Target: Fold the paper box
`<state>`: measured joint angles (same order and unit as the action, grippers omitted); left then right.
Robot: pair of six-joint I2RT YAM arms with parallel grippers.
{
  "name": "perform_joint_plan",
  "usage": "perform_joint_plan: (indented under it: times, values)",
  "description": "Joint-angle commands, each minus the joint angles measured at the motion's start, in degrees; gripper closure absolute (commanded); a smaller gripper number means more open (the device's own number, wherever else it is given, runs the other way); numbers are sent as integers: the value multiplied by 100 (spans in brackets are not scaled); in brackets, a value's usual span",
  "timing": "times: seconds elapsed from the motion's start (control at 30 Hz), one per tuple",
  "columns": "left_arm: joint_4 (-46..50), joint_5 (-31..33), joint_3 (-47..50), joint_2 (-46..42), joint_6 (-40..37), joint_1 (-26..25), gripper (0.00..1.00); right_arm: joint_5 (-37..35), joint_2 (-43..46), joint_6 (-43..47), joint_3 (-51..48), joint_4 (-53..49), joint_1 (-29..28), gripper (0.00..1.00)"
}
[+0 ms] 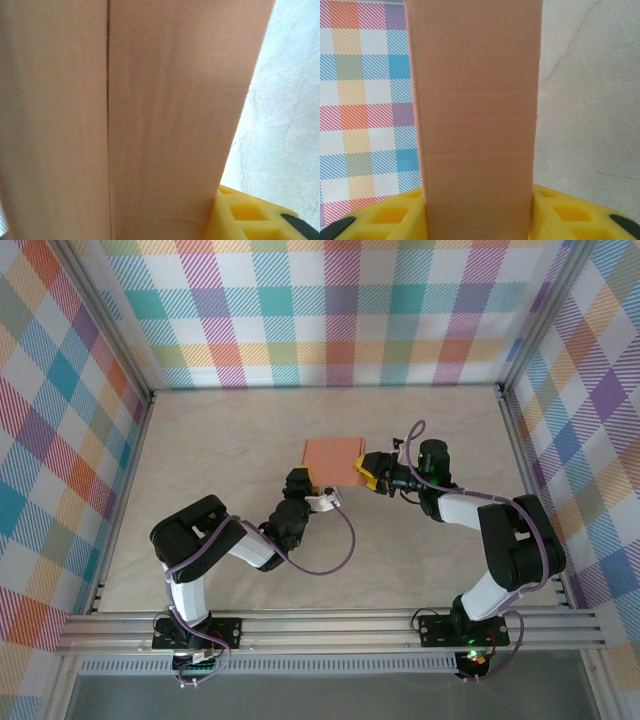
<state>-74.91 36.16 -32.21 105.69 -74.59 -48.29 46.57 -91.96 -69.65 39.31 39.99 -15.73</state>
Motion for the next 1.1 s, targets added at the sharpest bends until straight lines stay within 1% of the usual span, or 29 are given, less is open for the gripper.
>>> perform_joint_plan:
  times: [0.0,0.07,0.17,0.23,0.3,0.37,0.4,0.5,0.57,0.63,0.7,0.77,0.83,0.93,1.07]
  values:
    - [262,-10,-40,-254,365,21,62,-2,138,122,-8,-52,19,46]
    - [711,-93,-48,-454,602,29,63,-87,194,132,-30,-66,17,36]
    - [1631,-248,-125,-819,1052,55,63,-204,320,272,-18,-319,25,27]
    - [2279,-403,-167,-1077,1374,82,64,-333,414,408,-12,-627,30,24]
    - [3176,-602,-288,-1350,1710,129,64,-493,536,593,-2,-978,33,21]
    - [4247,-951,-477,-1598,2076,201,63,-769,751,924,2,-1453,49,20]
    - [4540,-1063,-528,-1679,2190,215,62,-883,851,1135,22,-1737,60,20]
    - [5776,-1375,-752,-1905,2528,253,62,-1420,1281,2083,179,-2916,79,20]
    - [6551,-1565,-903,-2016,2764,266,61,-1781,1608,2905,299,-3686,82,20]
    - [7025,-1676,-972,-2111,2987,259,60,-2095,1906,3704,403,-4271,63,20]
    - [7396,-1809,-1011,-2228,3142,263,60,-2328,2191,4469,471,-4696,-18,22]
    - [7857,-1924,-1116,-2315,3236,267,60,-2745,2439,5299,523,-5034,-156,24]
    - [8384,-2084,-1281,-2376,3273,259,60,-3089,2628,5928,565,-5271,-314,25]
    - [9010,-2337,-1581,-2299,3351,309,60,-3393,2842,6894,559,-5413,-608,26]
    - [9954,-2873,-2067,-1972,3435,382,60,-3561,2898,8175,519,-5412,-1158,27]
